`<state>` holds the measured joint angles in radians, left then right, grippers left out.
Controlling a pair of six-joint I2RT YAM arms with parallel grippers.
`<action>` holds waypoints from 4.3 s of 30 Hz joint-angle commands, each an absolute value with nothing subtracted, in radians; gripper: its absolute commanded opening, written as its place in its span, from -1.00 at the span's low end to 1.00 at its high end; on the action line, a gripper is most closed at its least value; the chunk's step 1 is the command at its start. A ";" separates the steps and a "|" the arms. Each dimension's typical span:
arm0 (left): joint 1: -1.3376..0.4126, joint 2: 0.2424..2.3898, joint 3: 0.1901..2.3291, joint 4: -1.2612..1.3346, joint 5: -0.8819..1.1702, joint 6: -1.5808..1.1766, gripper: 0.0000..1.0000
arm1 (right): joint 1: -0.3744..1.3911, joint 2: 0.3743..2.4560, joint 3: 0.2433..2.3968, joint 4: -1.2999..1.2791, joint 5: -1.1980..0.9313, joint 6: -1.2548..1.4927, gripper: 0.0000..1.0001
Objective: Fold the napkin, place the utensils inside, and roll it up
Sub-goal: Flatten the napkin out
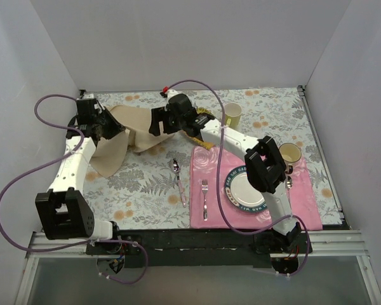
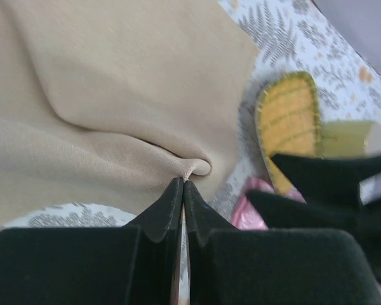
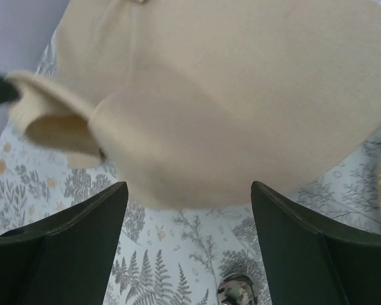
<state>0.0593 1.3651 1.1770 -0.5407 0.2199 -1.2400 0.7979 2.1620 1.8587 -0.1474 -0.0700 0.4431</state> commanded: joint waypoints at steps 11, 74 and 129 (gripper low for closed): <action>-0.084 1.495 1.318 -0.598 -0.147 -1.063 0.04 | 0.879 2.028 1.645 -0.146 -0.020 0.371 0.69; -0.153 1.026 0.974 -0.598 -0.143 -1.210 0.39 | 1.098 2.223 1.996 -0.458 0.156 0.537 -0.97; 0.014 1.966 1.428 -0.382 -0.250 -0.928 0.56 | 0.824 2.264 2.007 -0.427 -0.158 0.299 0.44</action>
<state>0.0360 1.9514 1.3857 -0.4168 -0.1627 -0.9714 0.8131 2.2433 2.0022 -0.4751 -0.1986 0.2928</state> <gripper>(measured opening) 0.792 0.723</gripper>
